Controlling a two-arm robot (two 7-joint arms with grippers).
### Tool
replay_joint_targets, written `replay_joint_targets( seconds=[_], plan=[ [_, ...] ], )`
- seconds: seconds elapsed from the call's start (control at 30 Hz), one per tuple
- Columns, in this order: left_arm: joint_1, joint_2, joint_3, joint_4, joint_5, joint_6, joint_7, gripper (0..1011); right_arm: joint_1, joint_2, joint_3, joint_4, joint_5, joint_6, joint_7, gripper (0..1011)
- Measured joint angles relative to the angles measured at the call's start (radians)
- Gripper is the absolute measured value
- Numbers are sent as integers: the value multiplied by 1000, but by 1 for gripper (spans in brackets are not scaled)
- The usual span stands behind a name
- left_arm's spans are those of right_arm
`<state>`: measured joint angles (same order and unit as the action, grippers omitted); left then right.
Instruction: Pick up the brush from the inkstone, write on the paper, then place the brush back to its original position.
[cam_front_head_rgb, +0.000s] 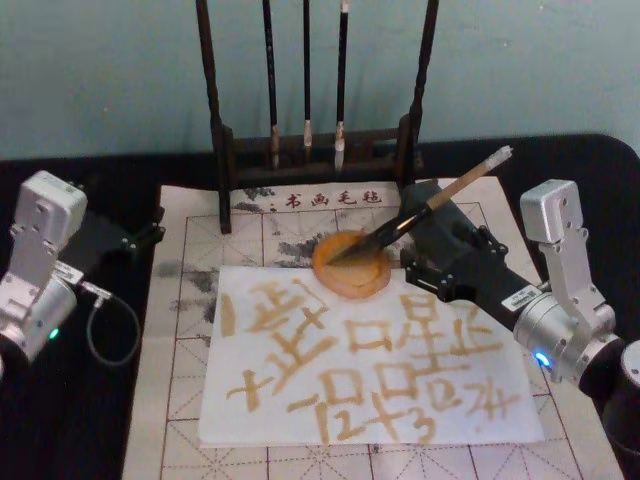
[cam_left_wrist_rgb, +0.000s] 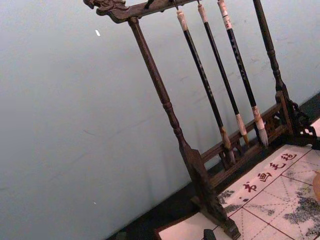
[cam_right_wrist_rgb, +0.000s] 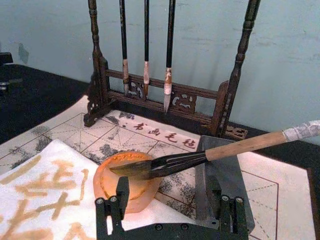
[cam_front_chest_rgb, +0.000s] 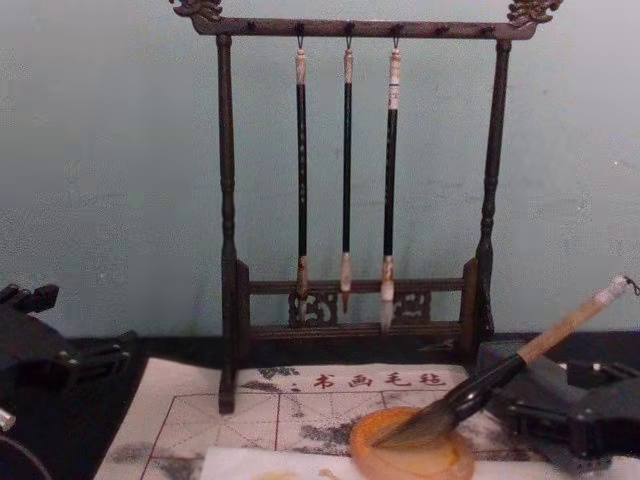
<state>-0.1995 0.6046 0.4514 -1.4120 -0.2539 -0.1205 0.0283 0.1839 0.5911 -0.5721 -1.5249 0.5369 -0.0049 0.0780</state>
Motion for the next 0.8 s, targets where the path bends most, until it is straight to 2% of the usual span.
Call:
replay_joint_targets(
  seconds=[0.8],
  plan=[
    [0, 0, 0, 0, 0, 0, 0, 1001, 0, 0, 0, 0, 0, 0, 0, 1000]
  ],
)
